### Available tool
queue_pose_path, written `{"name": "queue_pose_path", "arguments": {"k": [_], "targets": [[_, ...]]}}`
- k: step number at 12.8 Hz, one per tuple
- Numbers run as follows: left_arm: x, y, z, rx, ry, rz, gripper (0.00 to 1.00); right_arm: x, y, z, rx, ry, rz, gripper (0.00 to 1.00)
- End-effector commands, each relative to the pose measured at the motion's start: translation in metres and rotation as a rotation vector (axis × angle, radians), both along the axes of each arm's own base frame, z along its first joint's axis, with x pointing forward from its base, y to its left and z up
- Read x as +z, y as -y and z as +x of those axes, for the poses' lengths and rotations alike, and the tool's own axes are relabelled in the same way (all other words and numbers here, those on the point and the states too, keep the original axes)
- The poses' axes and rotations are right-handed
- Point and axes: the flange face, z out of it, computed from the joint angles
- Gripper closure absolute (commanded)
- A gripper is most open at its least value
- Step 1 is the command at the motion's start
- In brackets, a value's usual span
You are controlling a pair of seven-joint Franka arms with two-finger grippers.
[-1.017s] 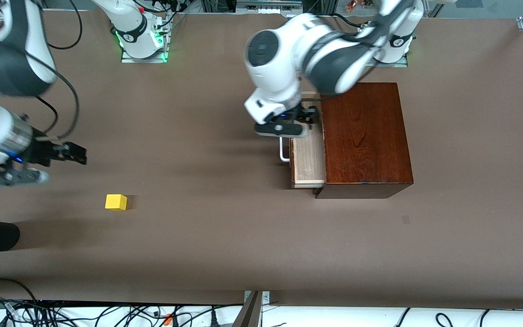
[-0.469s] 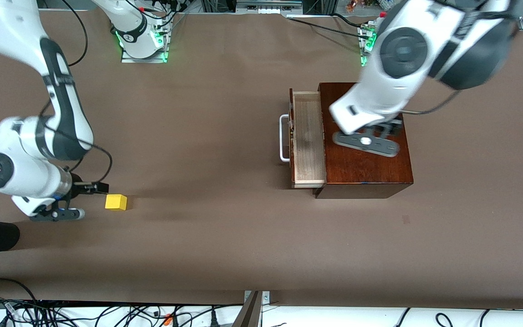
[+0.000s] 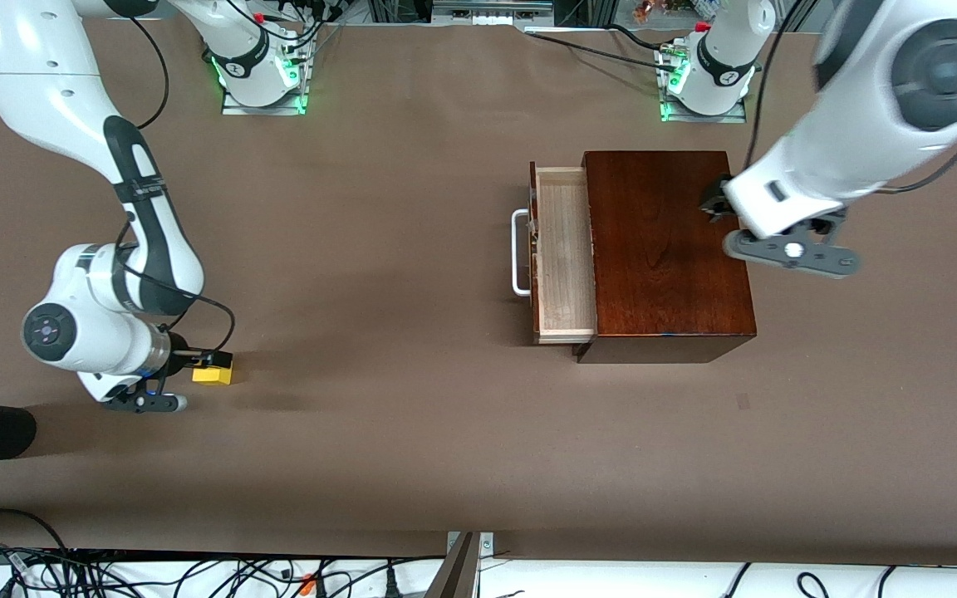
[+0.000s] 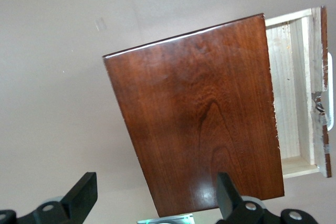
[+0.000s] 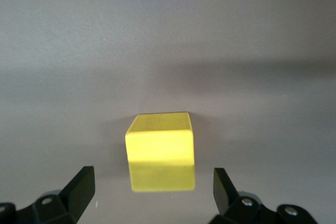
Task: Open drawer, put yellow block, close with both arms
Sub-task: 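Reach the yellow block with the right gripper while the left gripper withdraws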
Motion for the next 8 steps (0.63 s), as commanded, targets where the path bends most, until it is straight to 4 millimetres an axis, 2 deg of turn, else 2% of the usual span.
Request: {"name": "queue_pose_path", "arguments": {"k": [1, 3, 4, 5, 6, 8], "targets": [[0.022, -0.053, -0.012, 0.03, 0.019, -0.05, 0.0, -0.011, 0.002, -0.018, -0.007, 0.027, -0.001, 0.0], [0.028, -0.073, -0.024, 0.066, 0.057, -0.063, 0.0, -0.018, 0.006, -0.021, 0.02, 0.043, -0.009, 0.0], [0.026, -0.076, -0.03, 0.071, 0.087, -0.059, 0.0, -0.021, 0.008, -0.021, 0.039, 0.057, -0.011, 0.0], [0.025, -0.079, -0.037, 0.08, 0.112, -0.056, 0.0, -0.021, 0.01, -0.02, 0.062, 0.065, -0.013, 0.09], [0.023, -0.079, -0.044, 0.081, 0.12, -0.057, 0.0, -0.018, 0.011, -0.017, 0.074, 0.073, -0.016, 0.28], [0.02, -0.09, -0.048, 0.095, 0.119, -0.055, 0.0, -0.005, 0.013, -0.005, 0.081, 0.106, -0.024, 0.35]]}}
